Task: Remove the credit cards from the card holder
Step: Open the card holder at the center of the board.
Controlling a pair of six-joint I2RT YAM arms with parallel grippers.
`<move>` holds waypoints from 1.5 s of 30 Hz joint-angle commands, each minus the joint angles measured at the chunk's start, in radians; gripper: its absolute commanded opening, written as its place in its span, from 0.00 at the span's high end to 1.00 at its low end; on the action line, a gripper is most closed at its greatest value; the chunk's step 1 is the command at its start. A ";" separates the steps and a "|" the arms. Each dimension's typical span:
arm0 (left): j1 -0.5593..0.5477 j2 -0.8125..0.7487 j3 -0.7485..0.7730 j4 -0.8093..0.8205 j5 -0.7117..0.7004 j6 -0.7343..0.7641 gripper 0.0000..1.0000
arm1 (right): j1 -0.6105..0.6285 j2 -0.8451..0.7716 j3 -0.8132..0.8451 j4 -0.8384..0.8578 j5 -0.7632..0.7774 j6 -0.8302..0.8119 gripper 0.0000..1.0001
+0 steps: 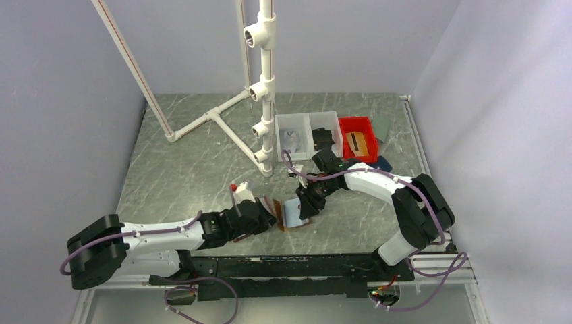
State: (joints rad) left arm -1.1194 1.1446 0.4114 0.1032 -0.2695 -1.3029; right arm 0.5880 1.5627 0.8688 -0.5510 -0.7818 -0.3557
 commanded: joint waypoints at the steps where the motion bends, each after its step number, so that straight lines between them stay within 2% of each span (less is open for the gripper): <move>1: 0.017 -0.042 -0.044 -0.148 -0.051 0.007 0.90 | 0.002 -0.007 0.028 0.022 0.021 -0.001 0.72; 4: 0.022 -0.068 -0.082 -0.114 -0.031 0.042 1.00 | 0.002 -0.016 0.029 0.022 0.028 -0.005 0.71; 8: 0.027 -0.106 -0.136 -0.049 -0.017 0.088 1.00 | 0.002 -0.023 0.032 0.019 0.036 -0.012 0.71; 13: 0.033 -0.149 -0.127 -0.100 -0.026 0.151 1.00 | 0.002 -0.028 0.030 0.032 0.077 -0.004 0.70; 16: 0.035 -0.167 -0.105 -0.164 -0.024 0.191 0.94 | 0.003 -0.027 0.028 0.047 0.114 0.011 0.69; 20: 0.037 -0.163 -0.088 -0.171 0.003 0.243 0.86 | 0.002 -0.019 0.025 0.059 0.136 0.027 0.67; 21: 0.039 -0.148 -0.081 -0.183 0.005 0.250 0.87 | 0.002 -0.018 0.025 0.059 0.138 0.029 0.67; 23: 0.050 -0.111 -0.061 -0.238 -0.002 0.239 1.00 | 0.001 -0.023 0.023 0.070 0.165 0.034 0.67; 28: 0.056 -0.067 -0.030 -0.278 -0.004 0.239 1.00 | 0.001 -0.060 0.011 0.092 0.207 0.034 0.69; 29: 0.056 -0.070 -0.025 -0.275 0.004 0.253 0.97 | 0.004 -0.069 0.009 0.092 0.207 0.025 0.69; 34: 0.056 -0.128 0.028 -0.330 0.032 0.317 0.66 | 0.048 -0.098 -0.003 0.096 0.233 -0.024 0.77; 41: 0.056 -0.250 0.068 -0.400 0.075 0.365 0.70 | 0.114 -0.042 0.008 0.105 0.342 -0.011 0.89; 45: 0.056 -0.329 0.070 -0.347 0.138 0.410 0.69 | 0.115 -0.033 0.006 0.113 0.369 0.006 0.93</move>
State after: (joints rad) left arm -1.0664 0.8845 0.4450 -0.2710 -0.2016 -0.9596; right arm 0.7063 1.5204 0.8684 -0.4694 -0.4683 -0.3634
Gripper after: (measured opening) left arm 0.304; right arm 0.082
